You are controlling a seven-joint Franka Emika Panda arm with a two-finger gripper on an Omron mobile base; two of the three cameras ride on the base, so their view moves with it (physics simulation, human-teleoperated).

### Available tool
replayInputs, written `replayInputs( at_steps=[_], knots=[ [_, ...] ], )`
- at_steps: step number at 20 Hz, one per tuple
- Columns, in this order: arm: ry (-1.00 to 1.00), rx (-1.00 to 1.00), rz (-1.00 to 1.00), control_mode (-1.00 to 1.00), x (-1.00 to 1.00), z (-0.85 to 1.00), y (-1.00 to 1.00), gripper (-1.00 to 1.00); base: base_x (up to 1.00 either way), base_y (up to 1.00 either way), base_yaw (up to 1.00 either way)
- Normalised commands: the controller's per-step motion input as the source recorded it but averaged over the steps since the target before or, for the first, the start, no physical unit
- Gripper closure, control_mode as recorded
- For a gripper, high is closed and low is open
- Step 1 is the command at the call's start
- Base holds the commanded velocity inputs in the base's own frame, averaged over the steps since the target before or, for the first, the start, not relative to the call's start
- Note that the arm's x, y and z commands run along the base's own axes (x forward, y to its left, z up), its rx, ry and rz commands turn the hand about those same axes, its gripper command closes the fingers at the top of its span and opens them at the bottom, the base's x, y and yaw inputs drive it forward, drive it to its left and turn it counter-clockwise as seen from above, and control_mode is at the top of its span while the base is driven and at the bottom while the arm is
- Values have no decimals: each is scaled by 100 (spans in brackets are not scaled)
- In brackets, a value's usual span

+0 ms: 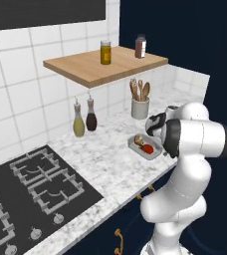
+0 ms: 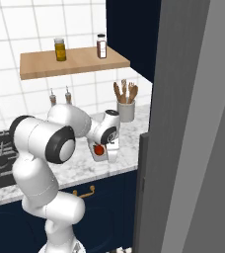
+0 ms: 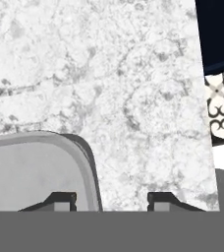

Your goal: Take the meat container that has the chicken drumstick and place it on the second highest rack of the freezer. Then take the vegetable container that has the tomato and mushroom and place it on the highest rack of the freezer.

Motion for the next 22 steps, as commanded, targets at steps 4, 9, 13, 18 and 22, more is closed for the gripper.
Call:
replayInputs(
  at_steps=[4,9,13,18,22],
  knots=[
    [0,0,0,-100,0,0,0,100,0,0,0],
    [-15,-2,1,-100,-35,19,19,100,0,0,0],
    [-31,-5,0,-100,-42,95,41,100,0,0,0],
    [-11,-1,0,-100,-41,100,64,100,0,0,0],
    [7,1,0,-100,-81,98,92,100,0,0,0]
  ],
)
